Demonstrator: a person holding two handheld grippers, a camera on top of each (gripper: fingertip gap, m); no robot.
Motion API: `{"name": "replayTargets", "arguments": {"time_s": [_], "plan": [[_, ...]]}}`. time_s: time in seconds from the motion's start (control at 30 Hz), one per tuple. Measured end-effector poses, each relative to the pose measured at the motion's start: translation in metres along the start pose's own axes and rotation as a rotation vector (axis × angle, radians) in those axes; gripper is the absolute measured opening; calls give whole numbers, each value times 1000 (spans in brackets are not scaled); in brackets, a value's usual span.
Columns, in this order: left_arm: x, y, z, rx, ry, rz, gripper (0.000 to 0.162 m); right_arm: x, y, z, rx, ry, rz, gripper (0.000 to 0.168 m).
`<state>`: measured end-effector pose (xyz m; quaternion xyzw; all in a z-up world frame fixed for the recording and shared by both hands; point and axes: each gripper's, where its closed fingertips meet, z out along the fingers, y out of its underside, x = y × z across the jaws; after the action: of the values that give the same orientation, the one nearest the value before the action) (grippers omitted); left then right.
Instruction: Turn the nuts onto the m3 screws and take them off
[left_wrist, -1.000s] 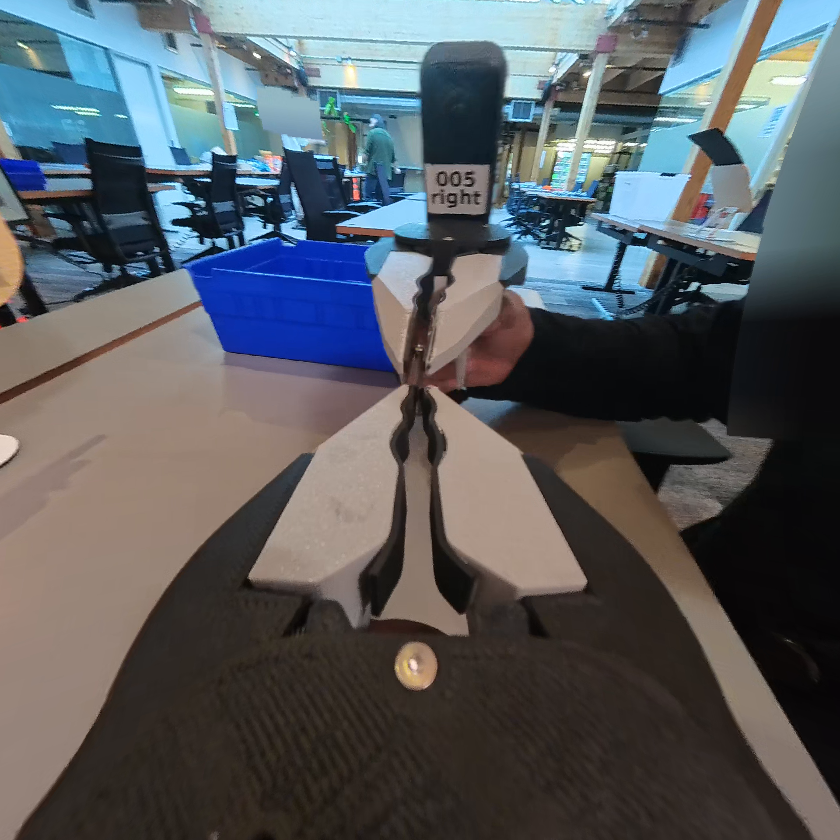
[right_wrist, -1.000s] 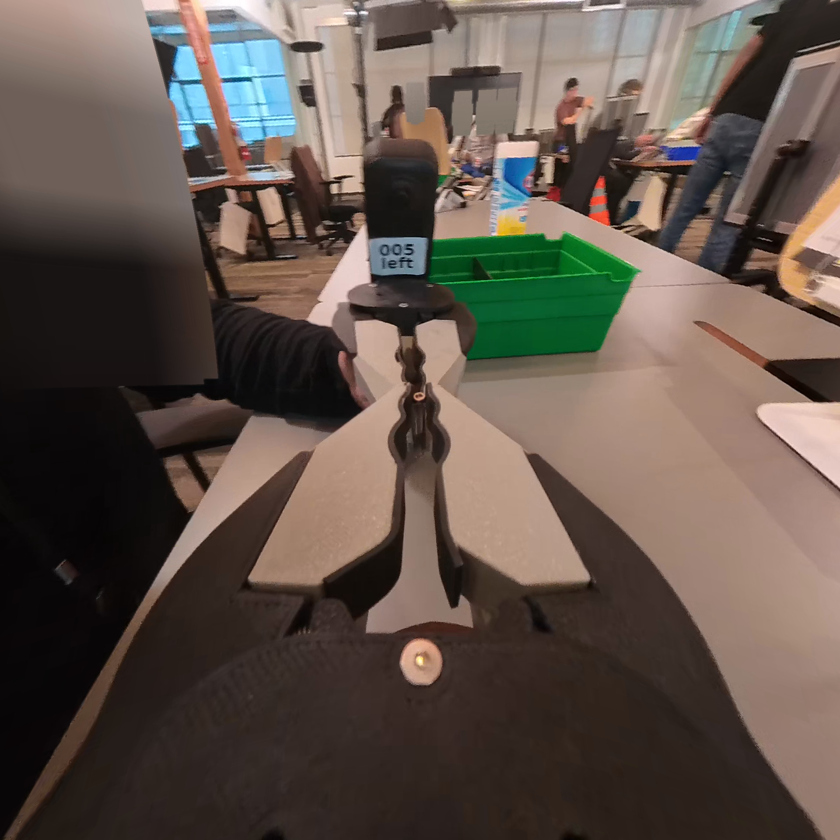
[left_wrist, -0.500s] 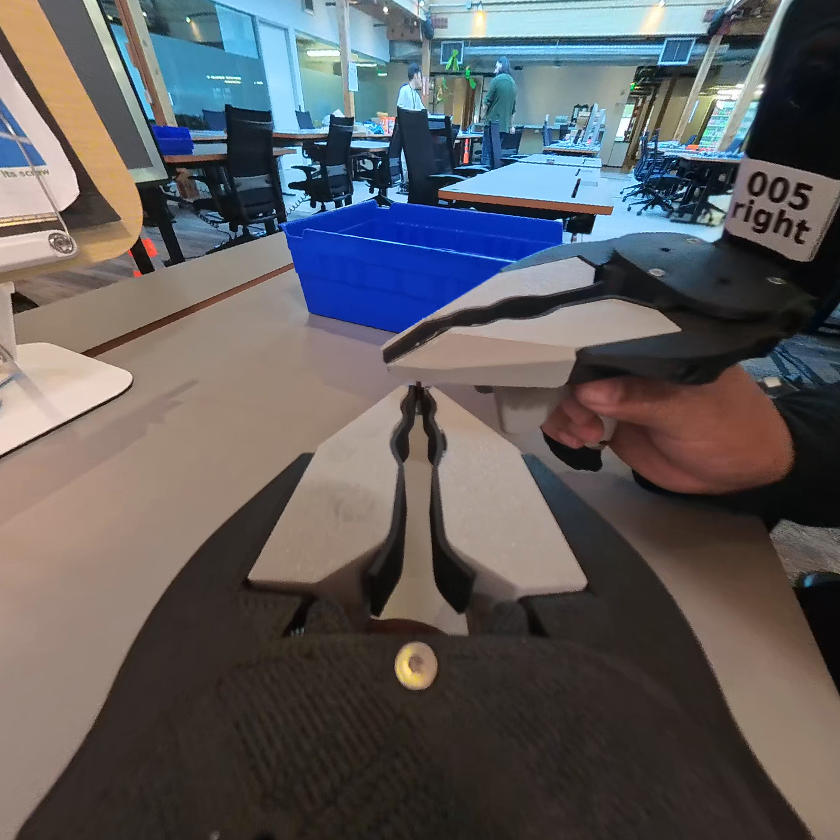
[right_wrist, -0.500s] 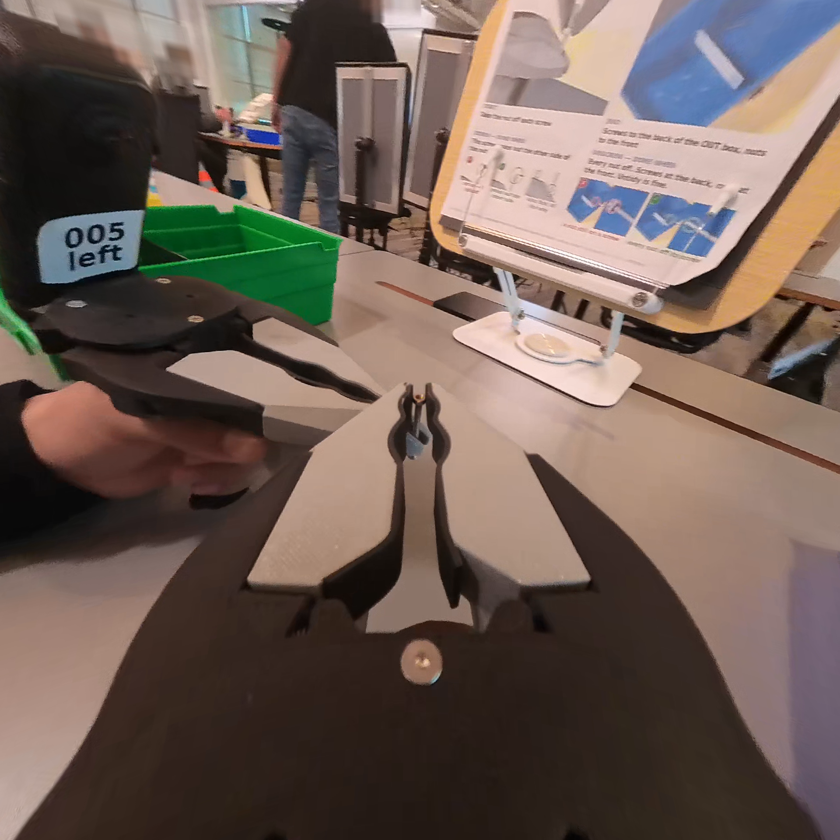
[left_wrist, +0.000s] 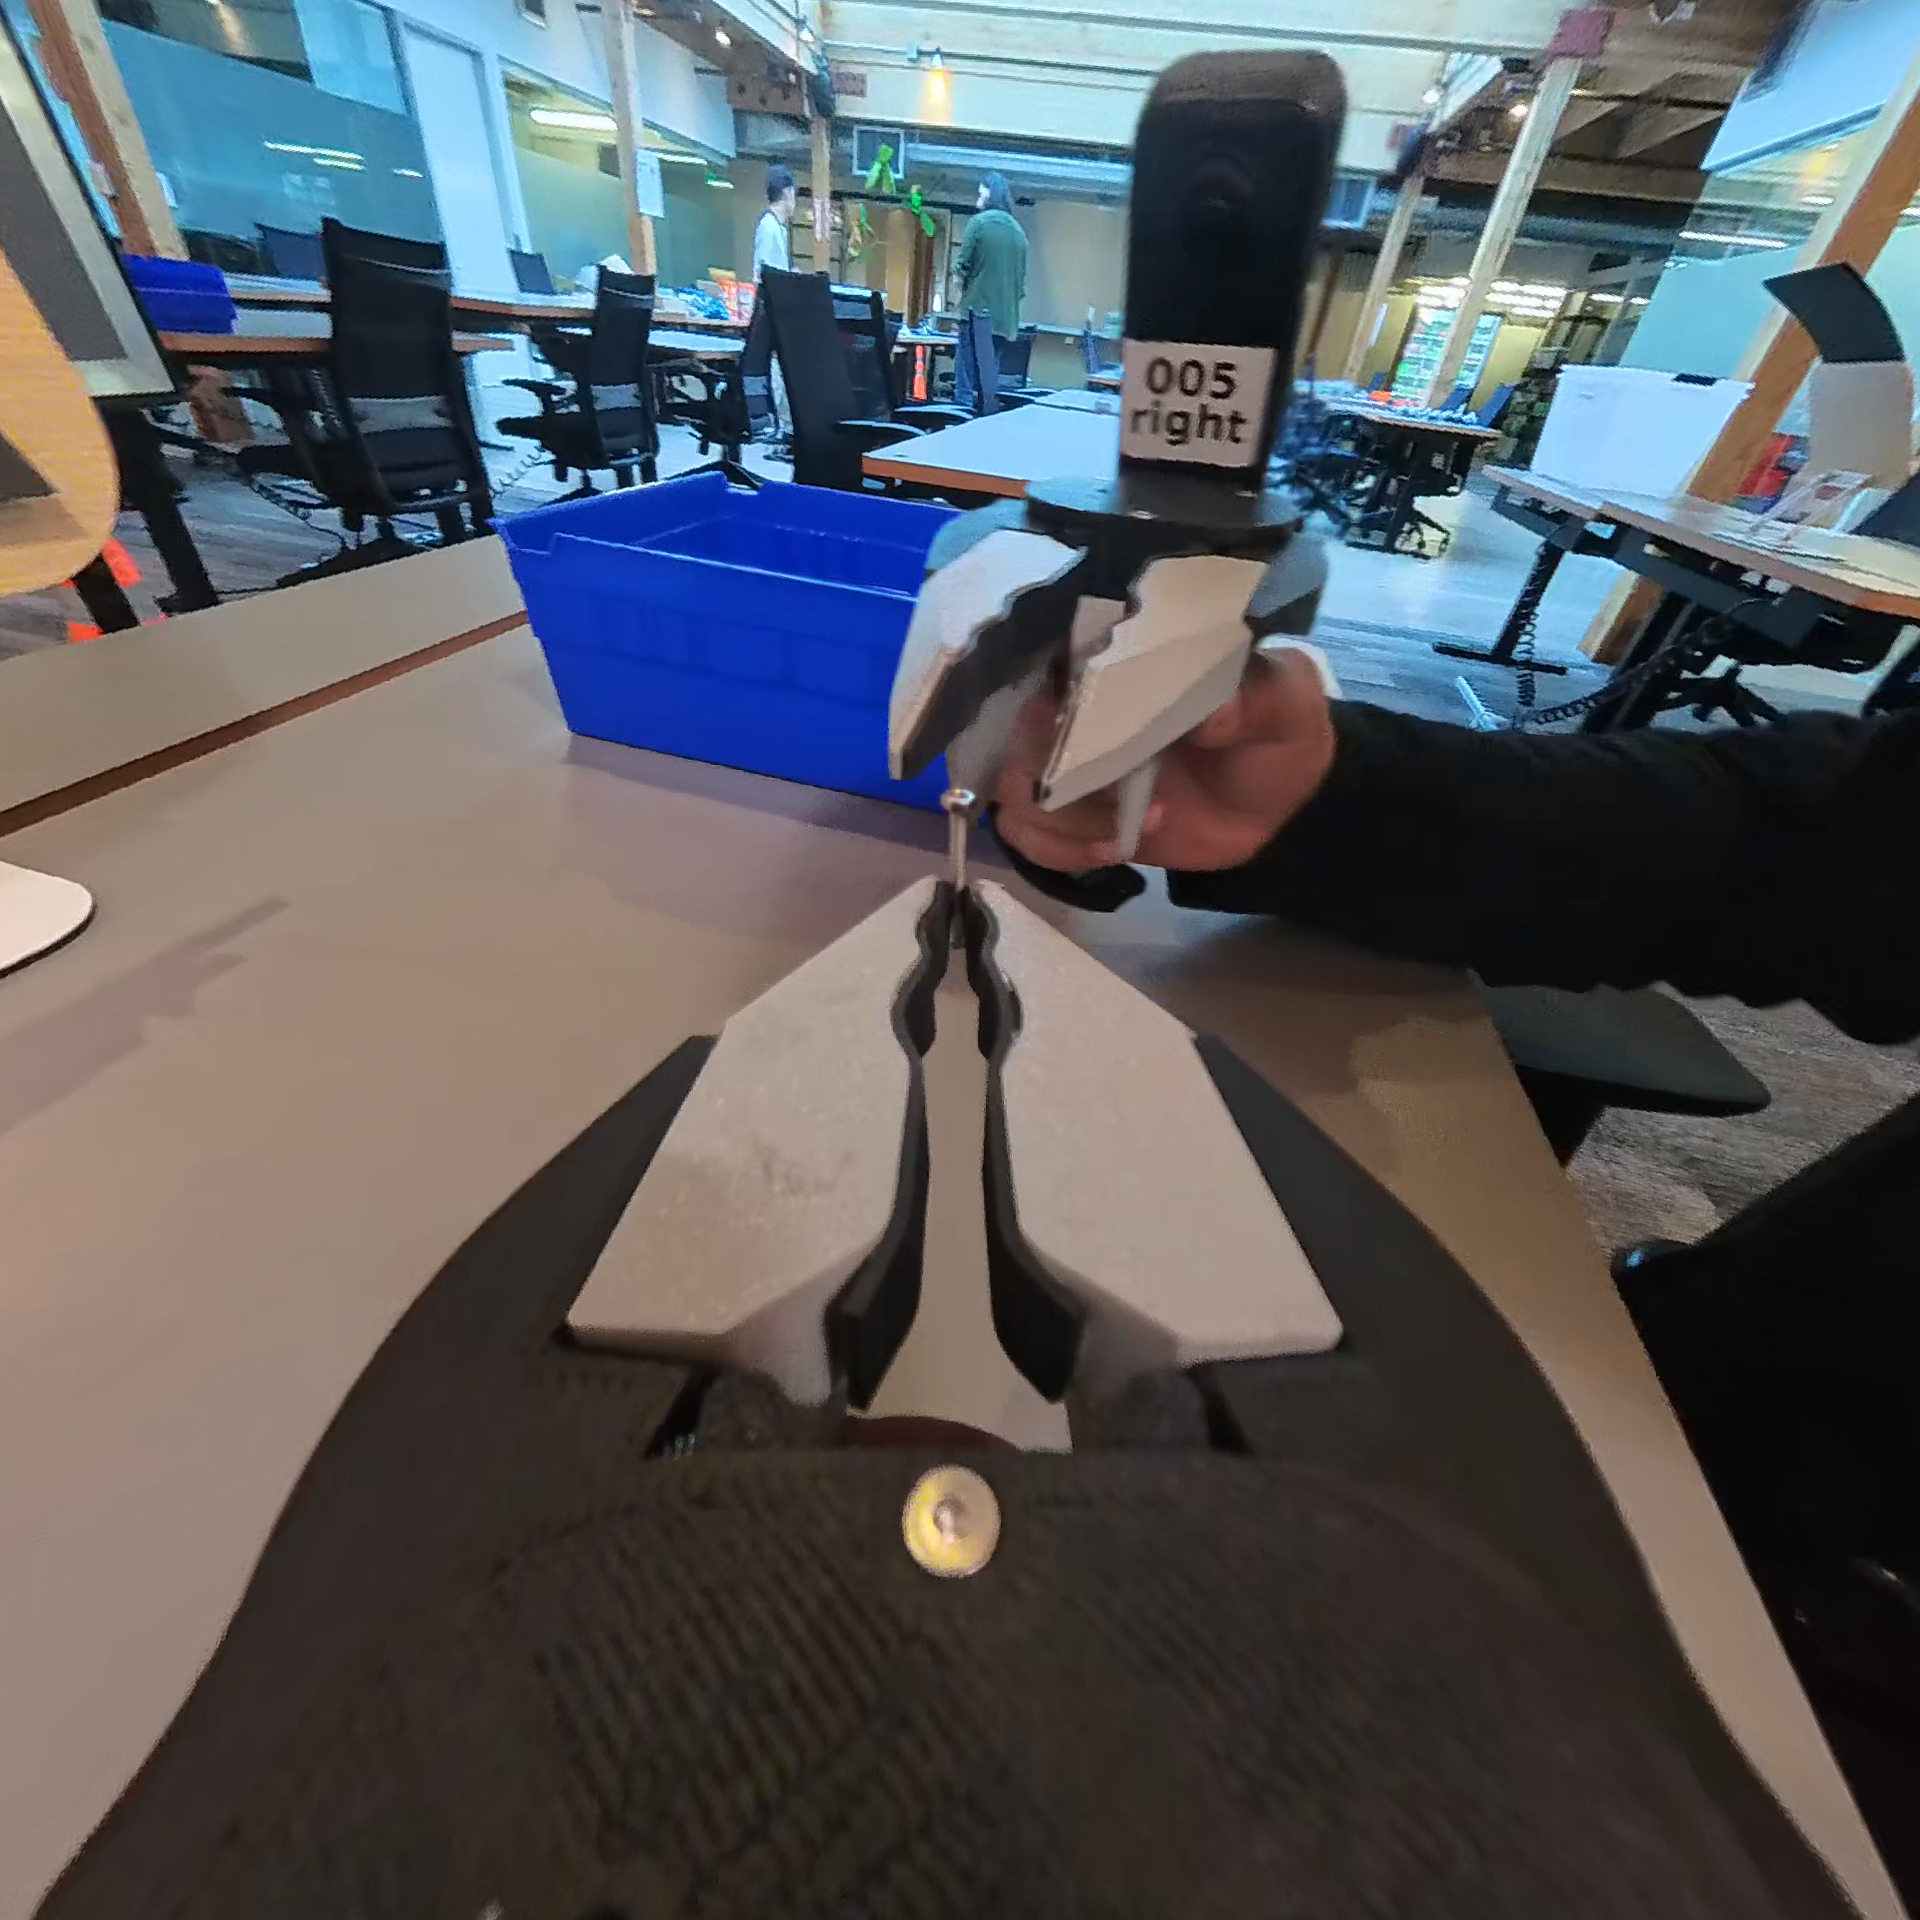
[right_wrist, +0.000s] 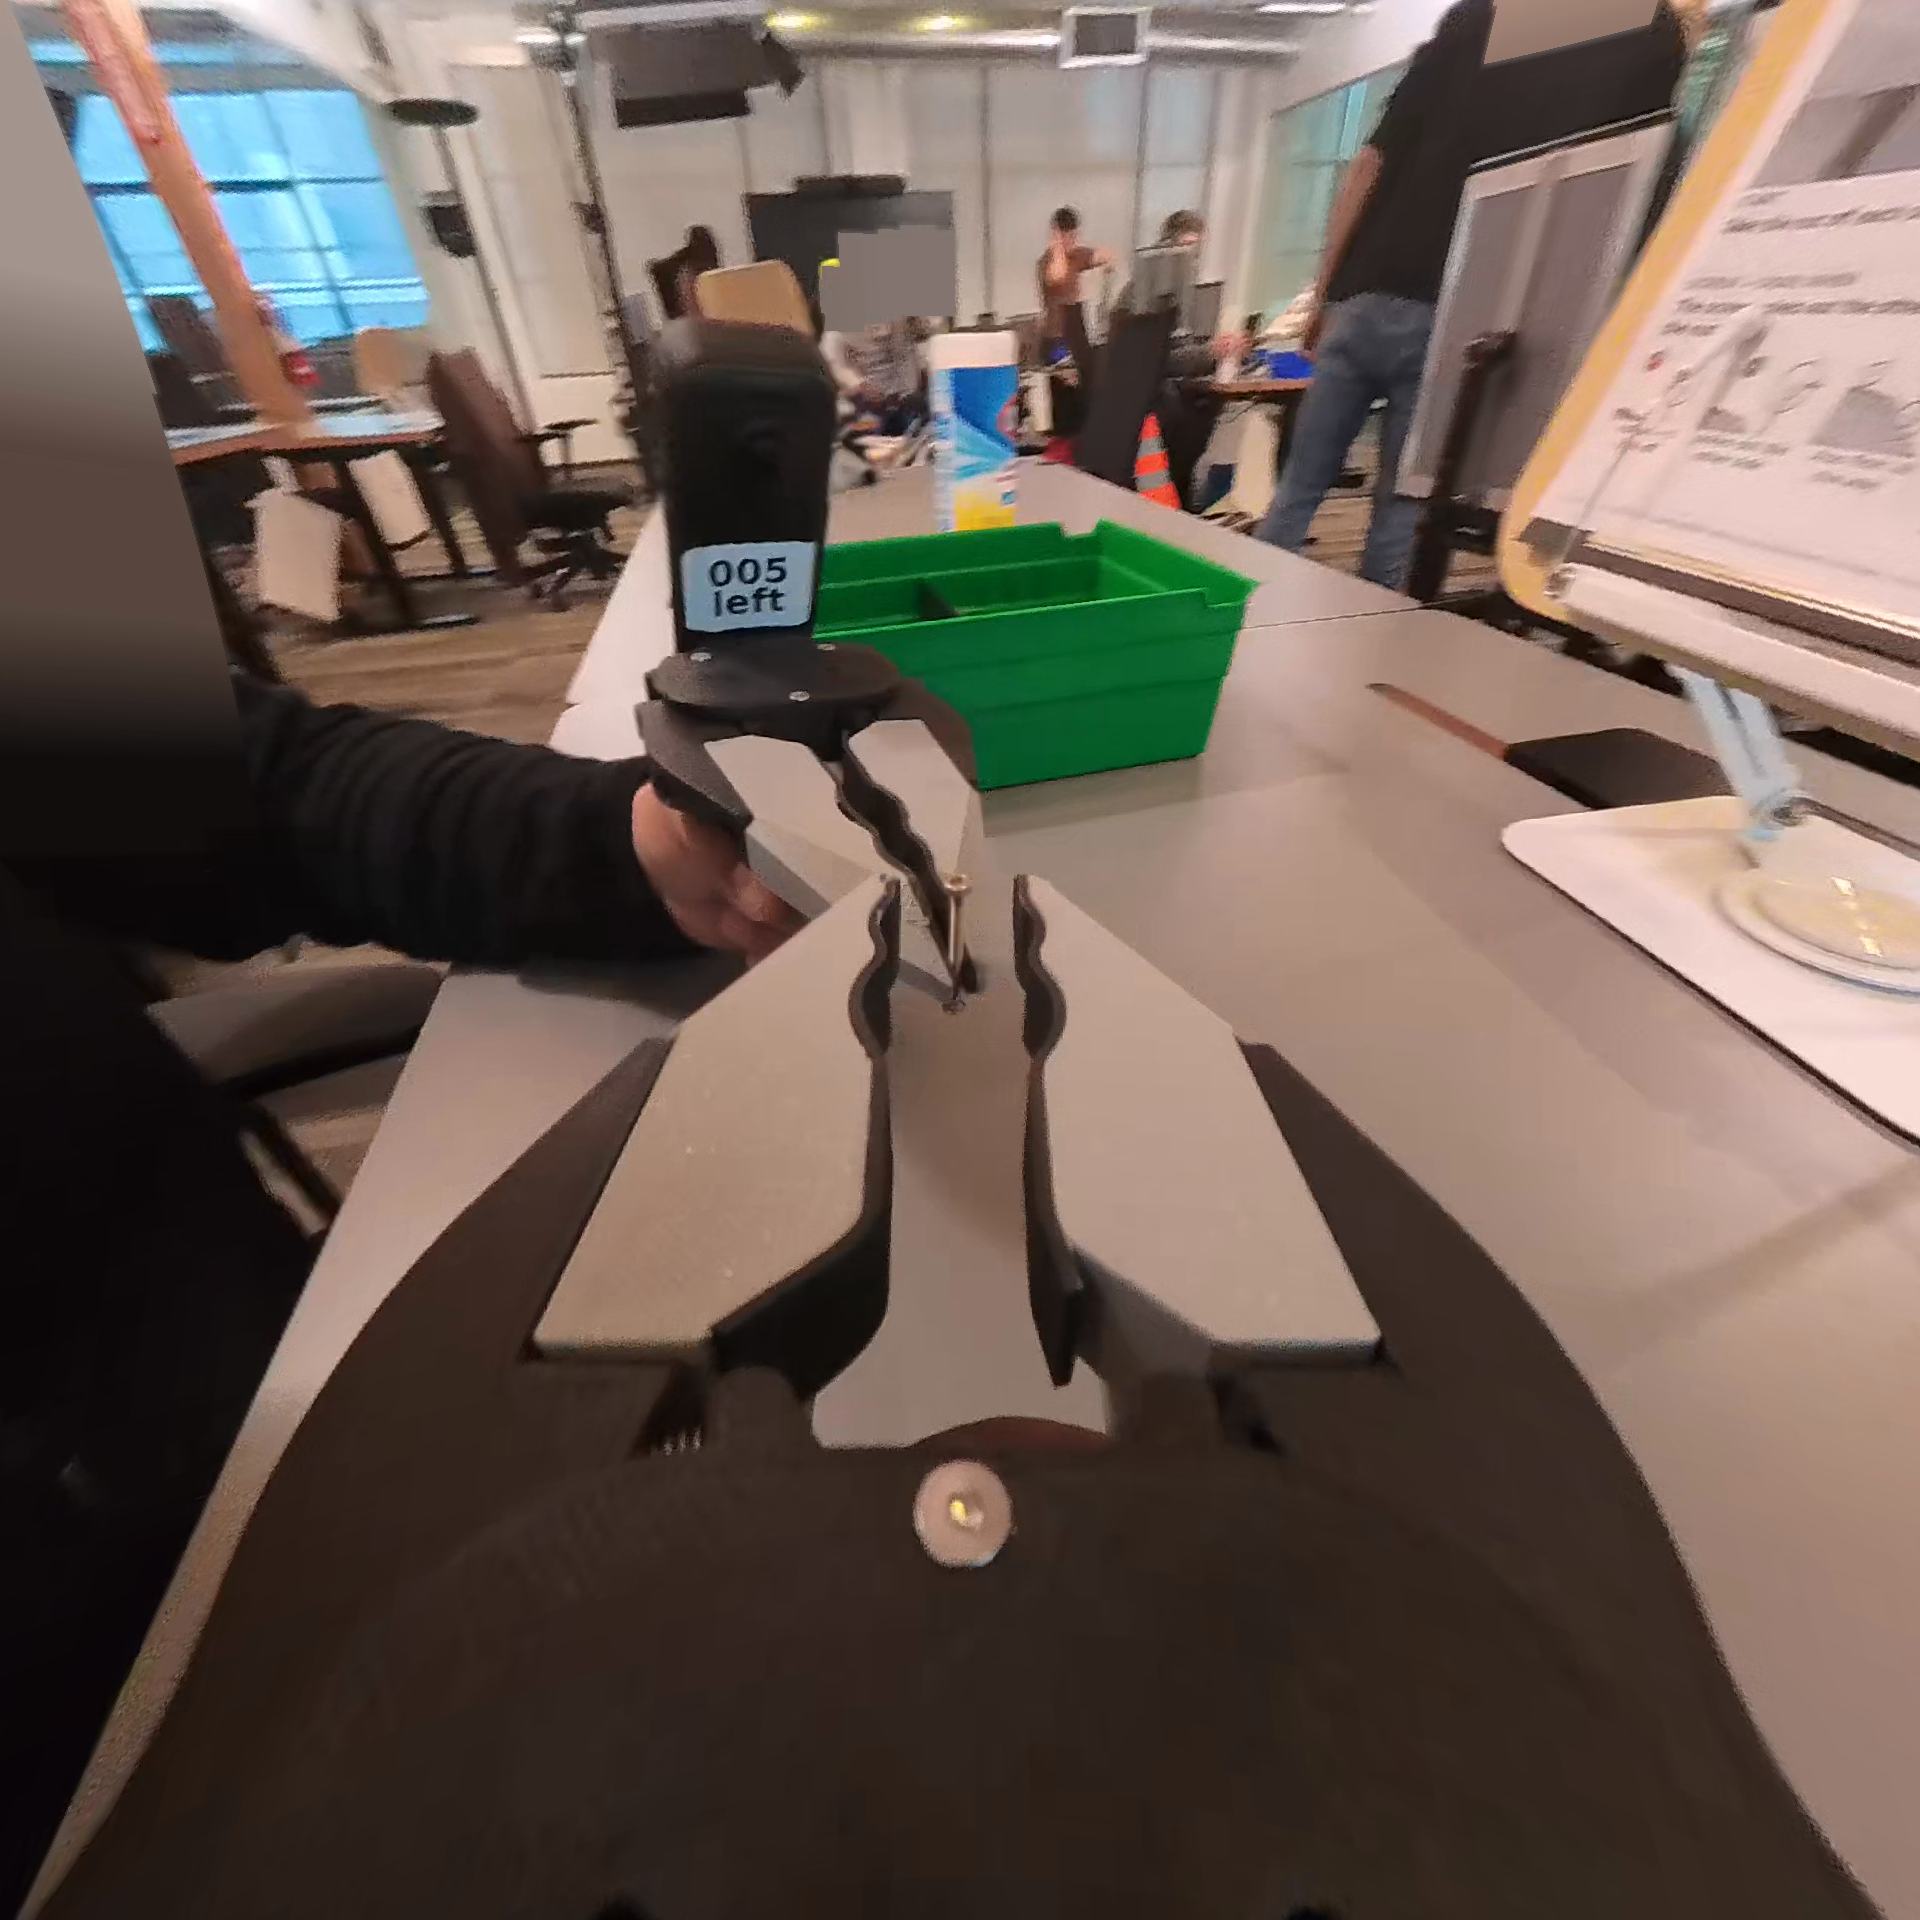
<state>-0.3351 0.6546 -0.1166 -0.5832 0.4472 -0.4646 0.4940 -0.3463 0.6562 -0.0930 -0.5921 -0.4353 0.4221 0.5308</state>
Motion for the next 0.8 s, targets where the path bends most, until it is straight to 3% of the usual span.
{"name": "replayTargets", "arguments": {"time_s": [0.37, 0.6, 0.8], "plan": [[17, 0, 2, -13, 82, 10, 0, -25, -1, 9, -16, -280, -64, 3], [22, -2, 2, -7, 105, 14, 0, -25, -1, 8, -7, -316, -55, 11], [24, -2, 2, -7, 104, 23, 0, -28, 2, 7, -8, -322, -64, 2]]}}
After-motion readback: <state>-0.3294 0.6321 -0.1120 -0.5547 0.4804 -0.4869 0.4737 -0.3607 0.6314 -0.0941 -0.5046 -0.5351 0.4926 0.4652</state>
